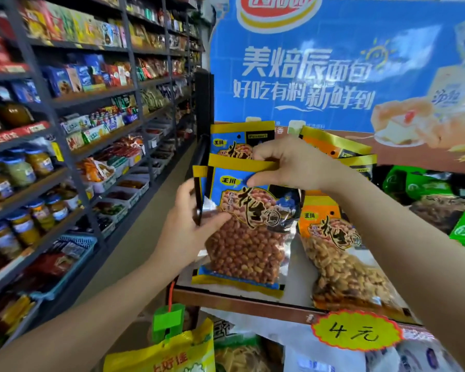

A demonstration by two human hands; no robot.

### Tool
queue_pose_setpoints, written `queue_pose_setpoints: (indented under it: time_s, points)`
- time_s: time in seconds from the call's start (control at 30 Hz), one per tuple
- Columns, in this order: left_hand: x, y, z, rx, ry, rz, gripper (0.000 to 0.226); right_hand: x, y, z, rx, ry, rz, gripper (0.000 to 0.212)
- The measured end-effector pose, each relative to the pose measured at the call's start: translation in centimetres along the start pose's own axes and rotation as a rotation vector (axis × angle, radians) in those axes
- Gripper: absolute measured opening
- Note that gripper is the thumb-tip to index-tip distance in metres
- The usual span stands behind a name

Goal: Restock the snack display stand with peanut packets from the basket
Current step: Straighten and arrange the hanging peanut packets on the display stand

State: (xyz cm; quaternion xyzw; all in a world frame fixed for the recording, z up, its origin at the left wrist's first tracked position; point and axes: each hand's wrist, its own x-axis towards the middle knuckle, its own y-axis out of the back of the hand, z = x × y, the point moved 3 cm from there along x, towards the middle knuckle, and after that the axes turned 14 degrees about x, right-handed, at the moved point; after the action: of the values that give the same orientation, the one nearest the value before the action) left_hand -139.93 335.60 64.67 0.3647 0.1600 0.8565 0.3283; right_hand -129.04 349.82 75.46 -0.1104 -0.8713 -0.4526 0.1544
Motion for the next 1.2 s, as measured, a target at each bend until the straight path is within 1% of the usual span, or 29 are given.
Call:
queue_pose_setpoints:
  time_s: [0.07, 0.13, 0.2, 0.23, 0.3, 0.33, 0.37, 0.4, 0.43, 0.47, 0.5, 0.57, 0.6, 0.63, 0.67, 0.73, 0.77, 0.8, 0.87, 0.93, 0.97, 1.03, 1.1, 1.13, 1.17, 1.2]
  points:
    - [0.4, 0.1, 0.0, 0.015, 0.008, 0.015, 0.053, 0.4, -0.4, -0.7, -0.154, 0.048, -0.052, 0.053]
    - [0.6, 0.2, 0.3, 0.074, 0.008, 0.042, 0.041, 0.8, -0.6, -1.0, -0.375, 0.078, -0.081, 0.053]
    - [0.8, 0.2, 0.7, 0.102, 0.024, 0.054, 0.034, 1.1, -0.7, -1.3, -0.481, 0.085, -0.1, 0.052]
    - [0.9, 0.2, 0.7, 0.08, 0.029, 0.043, 0.034, 1.1, -0.8, -1.3, -0.477, 0.098, -0.115, 0.05]
    - [1.0, 0.3, 0.8, 0.043, 0.034, 0.009, 0.036, 0.9, -0.8, -1.4, -0.384, 0.111, -0.169, 0.042]
    - [1.0, 0.6, 0.8, 0.096, 0.025, -0.001, 0.037, 0.8, -0.3, -1.1, -0.31, 0.096, -0.167, 0.041]
    - [1.0, 0.9, 0.6, 0.202, 0.01, -0.013, 0.037, 0.8, 0.6, -0.3, -0.208, 0.048, -0.116, 0.044]
    - [1.0, 1.2, 0.6, 0.322, -0.018, -0.032, 0.037, 0.9, 1.8, 0.6, -0.083, -0.035, -0.028, 0.046]
    - [1.1, 1.4, 0.5, 0.431, -0.044, -0.052, 0.036, 1.0, 2.9, 2.1, 0.018, -0.121, 0.053, 0.043]
    - [1.2, 1.5, 0.5, 0.508, -0.063, -0.08, 0.035, 0.9, 3.5, 3.6, 0.027, -0.19, 0.087, 0.037]
    - [1.4, 1.5, 0.5, 0.548, -0.062, -0.107, 0.035, 0.7, 3.5, 5.1, -0.047, -0.253, 0.057, 0.03]
    - [1.7, 1.5, 0.3, 0.602, -0.039, -0.149, 0.036, 0.3, 2.0, 8.2, -0.217, -0.363, -0.084, 0.018]
    - [1.7, 1.4, 0.4, 0.627, -0.031, -0.173, 0.032, 0.0, 0.9, 9.4, -0.271, -0.394, -0.151, 0.015]
    - [1.8, 1.4, 0.1, 0.633, -0.002, -0.187, 0.022, -0.4, -0.1, 10.6, -0.288, -0.418, -0.21, 0.015]
    - [1.9, 1.6, 0.0, 0.641, 0.02, -0.191, 0.007, -0.8, -0.9, 11.3, -0.295, -0.436, -0.251, 0.017]
    - [1.8, 1.8, -0.5, 0.659, 0.065, -0.177, 0.039, -1.0, -1.9, 12.2, -0.321, -0.462, -0.286, 0.028]
    - [1.6, 1.8, -0.6, 0.682, 0.083, -0.178, 0.049, -1.0, -2.3, 12.6, -0.323, -0.48, -0.314, 0.032]
    - [1.5, 1.9, -0.4, 0.7, 0.08, -0.171, 0.055, -1.0, -2.8, 12.7, -0.329, -0.499, -0.356, 0.036]
    - [1.3, 1.8, -0.2, 0.728, 0.077, -0.168, 0.059, -1.2, -4.1, 12.6, -0.362, -0.527, -0.453, 0.038]
    - [1.4, 1.9, -0.5, 0.737, 0.099, -0.174, 0.055, -1.3, -5.0, 12.5, -0.331, -0.575, -0.507, 0.047]
    - [1.3, 1.9, -0.7, 0.722, 0.124, -0.171, 0.05, -1.4, -5.4, 12.7, -0.307, -0.605, -0.521, 0.052]
    - [1.2, 2.1, -1.1, 0.694, 0.129, -0.147, 0.032, -1.6, -5.8, 12.4, -0.281, -0.634, -0.522, 0.057]
    - [1.1, 2.3, -1.1, 0.617, 0.122, -0.12, 0.006, -1.6, -5.8, 11.8, -0.273, -0.635, -0.517, 0.05]
    - [1.0, 2.4, -1.0, 0.573, 0.117, -0.105, 0.011, -1.6, -5.8, 11.5, -0.263, -0.637, -0.507, 0.047]
    - [1.0, 2.3, -0.9, 0.526, 0.119, -0.106, 0.023, -1.8, -5.8, 11.3, -0.244, -0.629, -0.497, 0.045]
    - [1.0, 2.3, -0.8, 0.499, 0.117, -0.103, 0.029, -2.0, -5.8, 11.1, -0.21, -0.623, -0.484, 0.041]
